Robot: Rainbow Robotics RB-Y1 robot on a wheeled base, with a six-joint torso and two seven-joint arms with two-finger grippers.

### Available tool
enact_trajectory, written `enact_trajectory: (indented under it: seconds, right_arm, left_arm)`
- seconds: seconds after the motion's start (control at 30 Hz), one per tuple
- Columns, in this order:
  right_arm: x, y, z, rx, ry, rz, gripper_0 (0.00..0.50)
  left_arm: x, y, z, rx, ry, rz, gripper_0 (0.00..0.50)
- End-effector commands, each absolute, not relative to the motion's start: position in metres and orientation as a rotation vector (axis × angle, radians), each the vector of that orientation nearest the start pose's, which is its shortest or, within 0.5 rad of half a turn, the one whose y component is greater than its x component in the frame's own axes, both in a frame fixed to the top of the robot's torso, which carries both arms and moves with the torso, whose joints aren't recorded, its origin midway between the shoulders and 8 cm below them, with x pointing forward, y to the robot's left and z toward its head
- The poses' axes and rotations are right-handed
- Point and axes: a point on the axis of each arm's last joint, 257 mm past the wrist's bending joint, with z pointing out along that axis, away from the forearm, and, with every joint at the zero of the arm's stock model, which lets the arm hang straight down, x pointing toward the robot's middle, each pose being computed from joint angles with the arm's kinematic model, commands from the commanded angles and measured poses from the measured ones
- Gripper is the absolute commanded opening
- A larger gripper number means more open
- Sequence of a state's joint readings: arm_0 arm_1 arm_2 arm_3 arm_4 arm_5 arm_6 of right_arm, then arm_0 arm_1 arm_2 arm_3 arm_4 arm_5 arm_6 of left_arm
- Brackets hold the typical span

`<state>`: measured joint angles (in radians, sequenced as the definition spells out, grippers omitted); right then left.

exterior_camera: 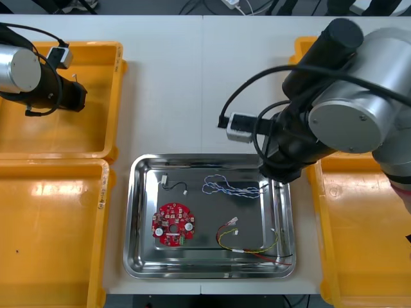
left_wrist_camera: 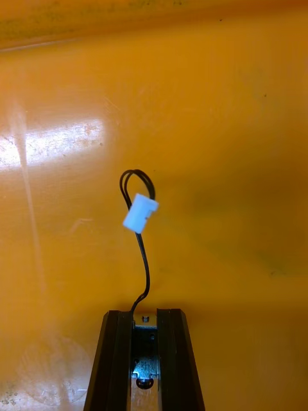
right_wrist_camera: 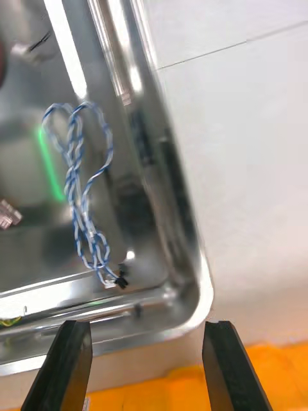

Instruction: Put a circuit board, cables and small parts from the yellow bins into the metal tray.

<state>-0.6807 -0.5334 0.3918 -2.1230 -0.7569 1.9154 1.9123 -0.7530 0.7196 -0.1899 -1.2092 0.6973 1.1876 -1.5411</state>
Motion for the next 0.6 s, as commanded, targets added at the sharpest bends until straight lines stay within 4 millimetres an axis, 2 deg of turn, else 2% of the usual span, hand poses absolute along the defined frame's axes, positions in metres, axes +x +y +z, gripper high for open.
enact_trajectory:
  seconds: [0.03,0.33,0.6]
  right_arm:
    - [0.423,-0.120,-0.119,-1.512,2.130,-0.189,0.500]
    - [0.436,-0.165,-0.090,-1.223,2.267,-0.173,0.500]
    - [0.447,-0.211,-0.077,-0.887,2.428,-0.135,0.500]
  left_arm:
    - [0.608,0.356,-0.176,0.210,2.448,0.093,0.000]
    - [0.573,0.357,-0.148,0.235,2.539,0.136,0.000]
    - [0.547,0.340,-0.130,0.248,2.550,0.128,0.000]
